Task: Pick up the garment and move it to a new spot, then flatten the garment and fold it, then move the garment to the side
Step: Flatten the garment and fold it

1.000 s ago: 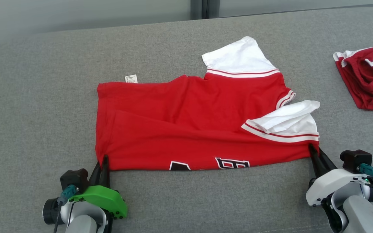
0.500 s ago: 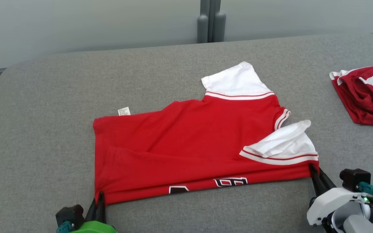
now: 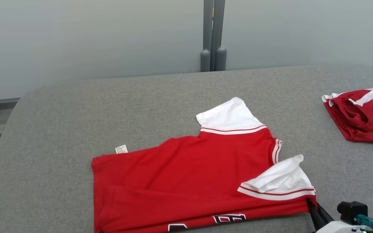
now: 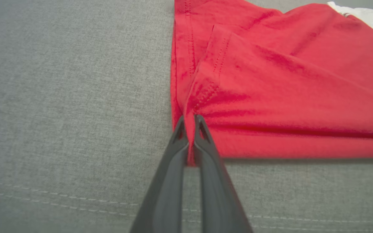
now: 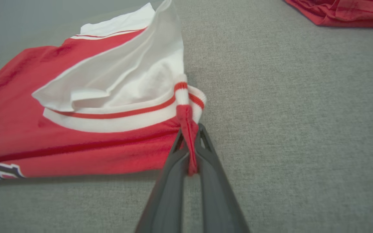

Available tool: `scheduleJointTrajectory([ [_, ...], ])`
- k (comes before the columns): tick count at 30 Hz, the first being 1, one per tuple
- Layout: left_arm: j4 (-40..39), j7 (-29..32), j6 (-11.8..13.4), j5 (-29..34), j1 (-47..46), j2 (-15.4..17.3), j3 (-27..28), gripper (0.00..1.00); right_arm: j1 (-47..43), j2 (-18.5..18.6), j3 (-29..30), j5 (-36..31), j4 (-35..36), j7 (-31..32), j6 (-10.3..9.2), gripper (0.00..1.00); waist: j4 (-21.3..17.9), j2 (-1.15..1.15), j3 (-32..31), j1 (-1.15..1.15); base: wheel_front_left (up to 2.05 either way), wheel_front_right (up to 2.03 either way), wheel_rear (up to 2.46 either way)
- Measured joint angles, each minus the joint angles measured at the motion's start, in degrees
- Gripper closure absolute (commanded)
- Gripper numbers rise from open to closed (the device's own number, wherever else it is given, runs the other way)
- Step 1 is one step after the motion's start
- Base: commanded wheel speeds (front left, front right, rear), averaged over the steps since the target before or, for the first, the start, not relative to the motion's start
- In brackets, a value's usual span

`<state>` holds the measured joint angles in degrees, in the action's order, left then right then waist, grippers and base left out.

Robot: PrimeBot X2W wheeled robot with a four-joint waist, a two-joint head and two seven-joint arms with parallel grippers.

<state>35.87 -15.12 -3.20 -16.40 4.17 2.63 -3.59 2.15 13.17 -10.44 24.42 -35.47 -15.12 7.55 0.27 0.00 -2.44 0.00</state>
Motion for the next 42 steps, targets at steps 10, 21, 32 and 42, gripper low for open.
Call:
scheduleJointTrajectory([
  [10, -2.15, 0.0, 0.46, 1.01, 0.83, 0.14, 0.25, 0.0, -0.67, 0.41, 4.16, -1.14, 1.75, 0.0, -0.02, 0.0, 0.7, 0.0, -0.16, 0.0, 0.0, 0.0, 0.0],
  [21, -4.9, 0.0, 0.7, 2.26, 0.68, 0.13, -0.38, 0.0, -3.34, -1.6, -1.75, -4.34, 13.84, 0.0, -0.03, 0.0, 1.09, 0.0, 1.01, 0.0, 0.0, 0.0, 0.0],
  [32, -4.74, 0.0, 0.7, 2.24, 0.05, 0.13, -2.21, 0.0, -1.14, -1.44, -10.94, -3.43, 9.85, -0.01, -0.03, 0.0, 2.69, 0.0, 1.65, 0.0, 0.0, 0.0, 0.0],
  [42, -4.52, 0.0, 0.76, 1.87, 0.16, 0.13, -2.85, 0.0, 1.91, -2.86, -10.22, -7.76, 6.33, -0.01, -0.03, 0.0, 4.89, 0.0, 1.97, 0.0, 0.0, 0.0, 0.0],
])
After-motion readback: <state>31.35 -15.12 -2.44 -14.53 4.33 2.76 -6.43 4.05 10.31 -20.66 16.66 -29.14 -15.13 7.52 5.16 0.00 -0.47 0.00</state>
